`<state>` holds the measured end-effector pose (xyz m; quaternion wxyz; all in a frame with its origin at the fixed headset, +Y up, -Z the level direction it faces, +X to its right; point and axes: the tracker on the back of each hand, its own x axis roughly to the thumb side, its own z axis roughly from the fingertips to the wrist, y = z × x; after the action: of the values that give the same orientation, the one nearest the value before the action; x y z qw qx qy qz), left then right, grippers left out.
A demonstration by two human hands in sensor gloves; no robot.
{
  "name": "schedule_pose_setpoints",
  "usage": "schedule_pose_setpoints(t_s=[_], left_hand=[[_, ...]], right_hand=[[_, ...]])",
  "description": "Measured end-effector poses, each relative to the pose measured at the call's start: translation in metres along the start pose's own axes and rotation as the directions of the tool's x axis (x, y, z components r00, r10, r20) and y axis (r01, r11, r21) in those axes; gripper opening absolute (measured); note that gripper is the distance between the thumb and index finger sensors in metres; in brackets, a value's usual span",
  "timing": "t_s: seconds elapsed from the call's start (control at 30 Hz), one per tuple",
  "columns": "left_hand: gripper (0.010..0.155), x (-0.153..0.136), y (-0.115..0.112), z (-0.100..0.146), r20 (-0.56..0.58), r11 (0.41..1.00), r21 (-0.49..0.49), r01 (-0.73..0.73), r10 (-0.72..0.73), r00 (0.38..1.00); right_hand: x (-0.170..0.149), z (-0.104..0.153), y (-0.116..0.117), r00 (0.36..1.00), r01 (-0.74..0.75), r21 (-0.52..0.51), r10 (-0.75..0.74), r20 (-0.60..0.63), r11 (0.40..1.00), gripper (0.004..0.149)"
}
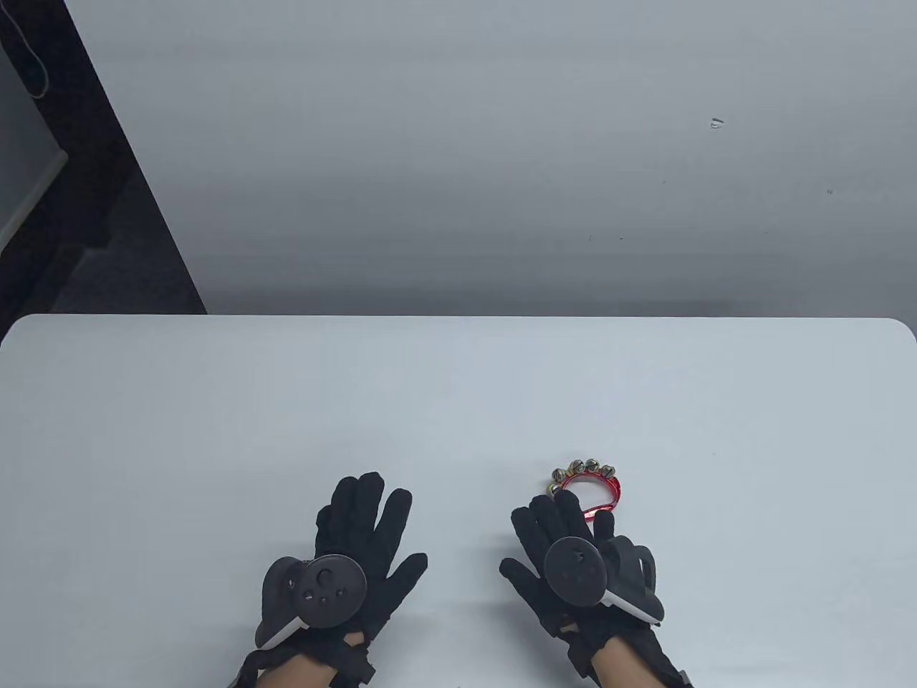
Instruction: Shake a handbell
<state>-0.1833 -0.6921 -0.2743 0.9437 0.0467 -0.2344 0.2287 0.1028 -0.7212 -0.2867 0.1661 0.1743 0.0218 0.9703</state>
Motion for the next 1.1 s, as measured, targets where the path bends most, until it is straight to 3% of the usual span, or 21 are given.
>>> schedule_pose_setpoints(t_s=[0.53, 0.9, 1.0, 1.1], left_hand=[[0.075, -0.01, 0.009, -0.002, 0.03, 0.992, 0.042, -0.118, 0.116, 0.993], [0.074, -0.02, 0.009, -0.008, 0.062, 0.982, 0.039, -0.184, 0.182, 0.981], [0.074, -0.026, 0.006, -0.01, 0.042, 0.98, 0.029, -0.196, 0.195, 0.98], [0.074, -0.03, 0.004, -0.011, 0.025, 0.98, 0.019, -0.199, 0.199, 0.98]], right_hand=[[-0.008, 0.005, -0.014, 0.994, 0.105, -0.051, -0.106, -0.001, 0.993, 0.073], [-0.042, 0.014, -0.053, 0.982, 0.162, -0.251, -0.182, -0.059, 0.954, 0.065], [-0.056, -0.002, -0.048, 0.979, 0.139, -0.198, -0.165, -0.118, 0.97, 0.062], [-0.071, -0.024, -0.03, 0.975, 0.026, -0.048, -0.036, -0.221, 0.999, 0.059]])
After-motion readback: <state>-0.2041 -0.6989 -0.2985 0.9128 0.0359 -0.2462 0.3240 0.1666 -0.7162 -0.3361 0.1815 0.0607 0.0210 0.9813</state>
